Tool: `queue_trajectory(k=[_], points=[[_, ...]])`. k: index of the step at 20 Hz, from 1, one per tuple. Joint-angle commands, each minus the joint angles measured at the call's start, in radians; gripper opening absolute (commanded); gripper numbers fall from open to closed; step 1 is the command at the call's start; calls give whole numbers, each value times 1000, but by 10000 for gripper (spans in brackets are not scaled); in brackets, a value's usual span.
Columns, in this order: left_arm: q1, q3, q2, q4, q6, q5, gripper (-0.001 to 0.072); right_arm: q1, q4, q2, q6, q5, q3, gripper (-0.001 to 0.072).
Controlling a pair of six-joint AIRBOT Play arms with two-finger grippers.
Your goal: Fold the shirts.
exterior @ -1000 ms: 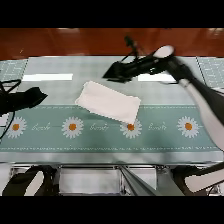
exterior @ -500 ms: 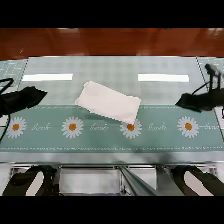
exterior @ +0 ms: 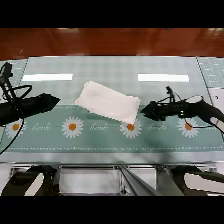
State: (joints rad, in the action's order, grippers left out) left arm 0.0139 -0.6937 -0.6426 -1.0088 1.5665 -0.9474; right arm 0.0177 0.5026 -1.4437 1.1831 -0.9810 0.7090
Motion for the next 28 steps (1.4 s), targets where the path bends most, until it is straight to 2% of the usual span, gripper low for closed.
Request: queue_trajectory(k=[1,3,5,7,8,10,14,17,20,24,28], points=[[5,5,-18,0,-2,20,20,-121,-112,-152,-35,17,102,417],[5,5,-26,0,-2,26,20,-177,-109,-187,-15,18,168,415],[5,5,-38,0,-2,28,20,-217,-111,-193,-6,22,230,377],[5,5,-48,0,-2,28,20,-241,-98,-192,-8,-19,314,40],[5,5,-51,0,-1,28,20,-251,-83,-187,-11,-46,365,20],[5,5,-50,0,-1,28,20,-262,11,-161,43,-81,475,19],[5,5,-50,0,-1,28,20,-259,303,-87,205,-148,738,19],[5,5,-50,1,-1,28,20,-227,525,-53,303,-267,959,18],[5,5,-50,9,-1,27,20,-135,547,-51,310,-410,1144,18],[5,5,-50,34,-2,31,20,66,546,-50,334,-577,1286,18],[5,4,-50,34,-2,32,20,324,488,-19,358,-647,1323,16]])
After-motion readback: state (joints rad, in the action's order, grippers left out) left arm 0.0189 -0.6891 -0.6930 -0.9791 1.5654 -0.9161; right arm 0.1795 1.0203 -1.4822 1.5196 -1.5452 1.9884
